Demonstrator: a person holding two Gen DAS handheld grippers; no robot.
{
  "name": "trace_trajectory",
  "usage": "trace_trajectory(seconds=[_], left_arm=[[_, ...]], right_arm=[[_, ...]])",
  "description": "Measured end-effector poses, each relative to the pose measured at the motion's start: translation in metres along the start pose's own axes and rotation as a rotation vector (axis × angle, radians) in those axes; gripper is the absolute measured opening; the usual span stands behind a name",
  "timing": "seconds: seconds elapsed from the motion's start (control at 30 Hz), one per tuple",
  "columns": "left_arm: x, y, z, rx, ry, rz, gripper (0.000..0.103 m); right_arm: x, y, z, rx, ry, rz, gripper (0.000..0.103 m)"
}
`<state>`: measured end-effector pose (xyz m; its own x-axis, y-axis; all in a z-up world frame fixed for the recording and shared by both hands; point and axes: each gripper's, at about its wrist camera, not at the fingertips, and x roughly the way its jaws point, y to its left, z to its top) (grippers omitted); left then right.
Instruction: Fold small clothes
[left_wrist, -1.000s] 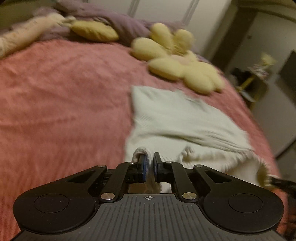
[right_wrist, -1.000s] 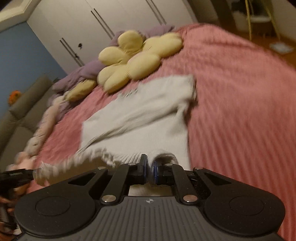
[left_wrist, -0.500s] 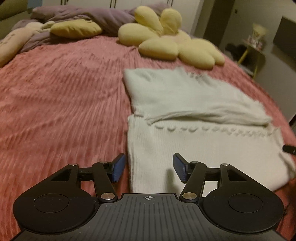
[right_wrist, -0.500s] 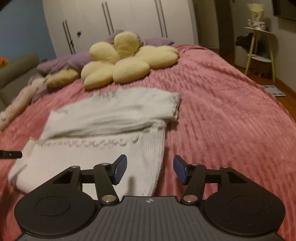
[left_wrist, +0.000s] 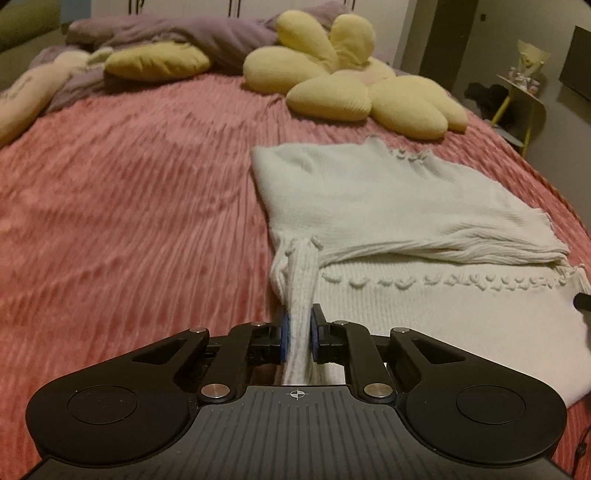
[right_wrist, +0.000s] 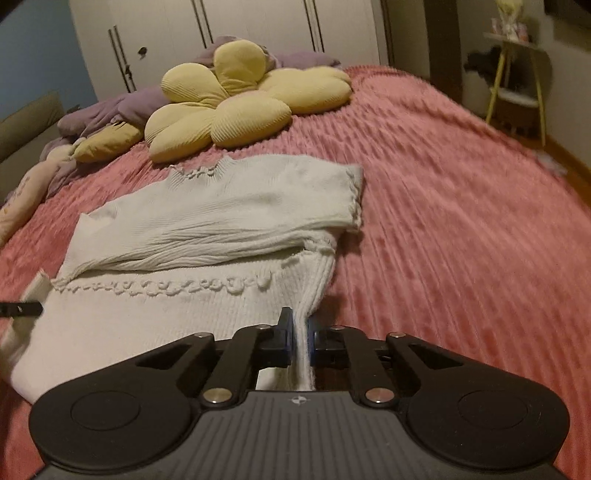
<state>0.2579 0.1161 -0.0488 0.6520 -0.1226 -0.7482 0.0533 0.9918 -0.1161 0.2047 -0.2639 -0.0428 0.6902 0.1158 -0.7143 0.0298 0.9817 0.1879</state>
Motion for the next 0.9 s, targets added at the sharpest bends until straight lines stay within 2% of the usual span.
trace_trajectory(seconds=[0.3, 0.53, 0.67, 0.8, 0.9], left_arm=[[-0.026, -0.017, 0.025, 0.067, -0.13, -0.013, 0.01], [-0.025, -0.02, 0.031, 0.099, -0.157, 0.004, 0.01], [-0.031, -0.014, 0.036, 0.063, -0.182, -0.003, 0.01], [-0.028, -0.013, 0.059, 0.07, -0.226, 0.016, 0.01], [-0.023, -0.015, 0.081, 0.058, -0.283, 0.028, 0.01]], right_arm=[[-0.026, 0.014, 0.019, -0.05, -0.101, -0.002, 0.006], [-0.036, 0.028, 0.035, -0.093, -0.164, -0.019, 0.006], [-0.037, 0.032, 0.036, -0.128, -0.174, -0.035, 0.006], [-0.032, 0.03, 0.045, -0.119, -0.184, -0.042, 0.006], [-0.026, 0.035, 0.065, -0.136, -0.237, -0.072, 0.006]])
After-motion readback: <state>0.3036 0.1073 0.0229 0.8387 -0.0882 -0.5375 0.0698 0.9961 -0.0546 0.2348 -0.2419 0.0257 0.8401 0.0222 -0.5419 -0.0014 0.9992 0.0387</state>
